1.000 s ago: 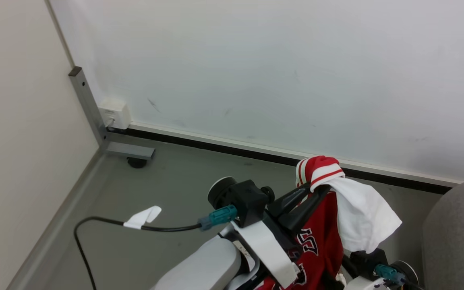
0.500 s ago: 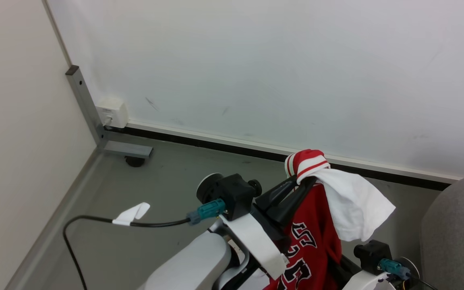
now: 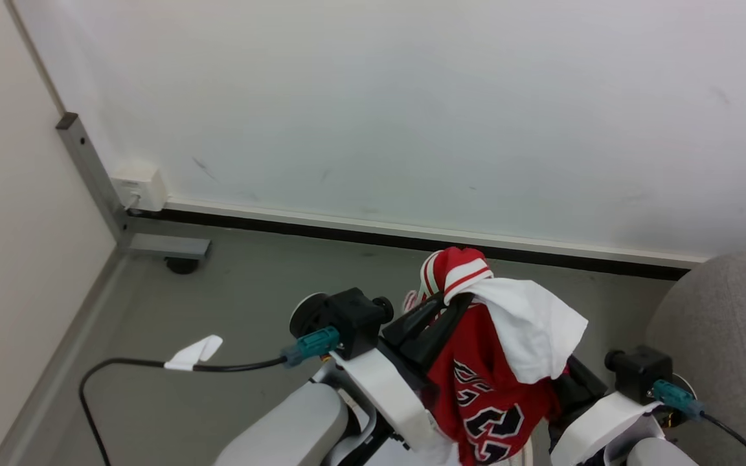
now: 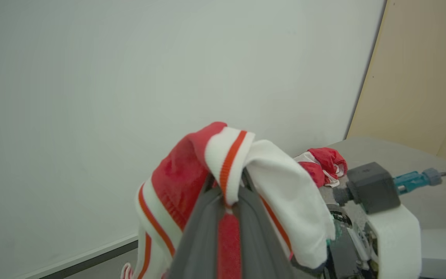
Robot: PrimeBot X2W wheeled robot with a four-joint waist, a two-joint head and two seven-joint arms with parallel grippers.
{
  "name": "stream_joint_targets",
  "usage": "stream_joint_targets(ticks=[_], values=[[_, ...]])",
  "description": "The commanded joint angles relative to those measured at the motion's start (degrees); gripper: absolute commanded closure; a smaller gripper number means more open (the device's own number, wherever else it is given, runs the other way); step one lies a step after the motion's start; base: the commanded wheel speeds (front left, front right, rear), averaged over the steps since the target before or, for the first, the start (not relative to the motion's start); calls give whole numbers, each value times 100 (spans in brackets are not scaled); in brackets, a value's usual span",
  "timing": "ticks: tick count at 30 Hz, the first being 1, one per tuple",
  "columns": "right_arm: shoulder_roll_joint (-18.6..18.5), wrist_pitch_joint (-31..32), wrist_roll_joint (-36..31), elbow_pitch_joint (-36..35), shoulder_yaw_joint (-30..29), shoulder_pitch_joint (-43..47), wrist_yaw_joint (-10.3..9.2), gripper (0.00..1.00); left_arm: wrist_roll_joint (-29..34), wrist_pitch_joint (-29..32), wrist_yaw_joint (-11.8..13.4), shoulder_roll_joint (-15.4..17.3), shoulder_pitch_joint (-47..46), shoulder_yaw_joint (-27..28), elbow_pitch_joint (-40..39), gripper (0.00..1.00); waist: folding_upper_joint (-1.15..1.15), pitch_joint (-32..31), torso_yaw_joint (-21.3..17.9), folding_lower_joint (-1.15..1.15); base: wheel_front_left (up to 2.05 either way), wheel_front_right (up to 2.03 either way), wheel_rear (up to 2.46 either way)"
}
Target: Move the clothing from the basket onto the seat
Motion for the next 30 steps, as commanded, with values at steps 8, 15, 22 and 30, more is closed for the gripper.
stream_joint_targets(ticks=[8, 15, 22, 30], values=[[-183, 2, -165, -693, -825, 204, -14, 100, -84, -32, 55, 48, 176, -10, -1, 0, 0, 112, -589, 0, 0, 0, 0], [-359, 2, -119, -1494, -1694, 326, -14, 100, -21, -39, 62, 105, 263, -104, -98, 0, 0, 226, -1210, 0, 0, 0, 0], [-588, 2, -313, -2251, -2435, 463, -14, 100, 93, -67, 70, 165, 287, -145, -186, 0, 0, 357, -1885, 0, 0, 0, 0], [-778, 36, -493, -3081, -3040, 782, -14, 100, 247, -81, 52, 193, 346, -157, -187, 0, 0, 451, -2656, 0, 0, 0, 0]])
